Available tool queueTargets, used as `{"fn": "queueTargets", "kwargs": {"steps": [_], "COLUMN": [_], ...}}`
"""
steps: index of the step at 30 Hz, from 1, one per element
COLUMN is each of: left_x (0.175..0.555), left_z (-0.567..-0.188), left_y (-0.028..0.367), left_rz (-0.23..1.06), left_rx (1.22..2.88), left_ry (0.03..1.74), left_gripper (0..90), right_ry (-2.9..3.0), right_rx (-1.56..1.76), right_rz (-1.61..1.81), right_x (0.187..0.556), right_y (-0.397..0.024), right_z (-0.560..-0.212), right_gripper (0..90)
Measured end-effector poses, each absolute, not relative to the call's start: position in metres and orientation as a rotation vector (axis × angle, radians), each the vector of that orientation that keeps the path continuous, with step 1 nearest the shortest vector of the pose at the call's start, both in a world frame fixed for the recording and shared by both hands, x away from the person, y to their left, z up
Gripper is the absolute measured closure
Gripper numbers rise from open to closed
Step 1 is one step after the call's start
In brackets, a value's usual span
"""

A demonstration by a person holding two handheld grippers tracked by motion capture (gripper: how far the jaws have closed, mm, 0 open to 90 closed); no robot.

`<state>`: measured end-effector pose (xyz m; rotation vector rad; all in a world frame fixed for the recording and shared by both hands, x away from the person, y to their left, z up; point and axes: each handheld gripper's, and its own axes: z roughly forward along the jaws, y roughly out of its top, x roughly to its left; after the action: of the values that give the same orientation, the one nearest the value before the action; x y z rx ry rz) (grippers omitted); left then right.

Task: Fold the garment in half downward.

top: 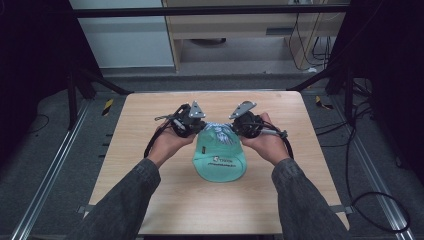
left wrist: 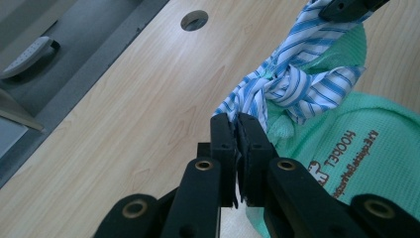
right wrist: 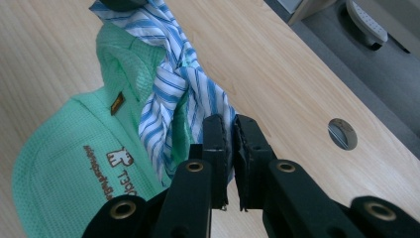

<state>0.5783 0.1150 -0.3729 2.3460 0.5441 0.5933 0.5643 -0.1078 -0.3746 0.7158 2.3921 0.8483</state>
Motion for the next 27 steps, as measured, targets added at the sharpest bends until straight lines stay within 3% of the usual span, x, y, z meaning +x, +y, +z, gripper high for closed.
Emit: {"fn": "queueTargets", "kwargs": {"steps": [27], "left_x": [0.558], "left_z": [-0.405], "left_y": [0.113], "left_rz": [0.534], "left_rx": [2.349], "left_ry": [0.532], "left_gripper": [86.8], "right_ry": [2.425], "right_rx": [0.709], "right_rz": [0.869], "right_x": [0.539], "right_y": [-0.112], "right_z": [-0.404], "right_gripper": [84.3]}}
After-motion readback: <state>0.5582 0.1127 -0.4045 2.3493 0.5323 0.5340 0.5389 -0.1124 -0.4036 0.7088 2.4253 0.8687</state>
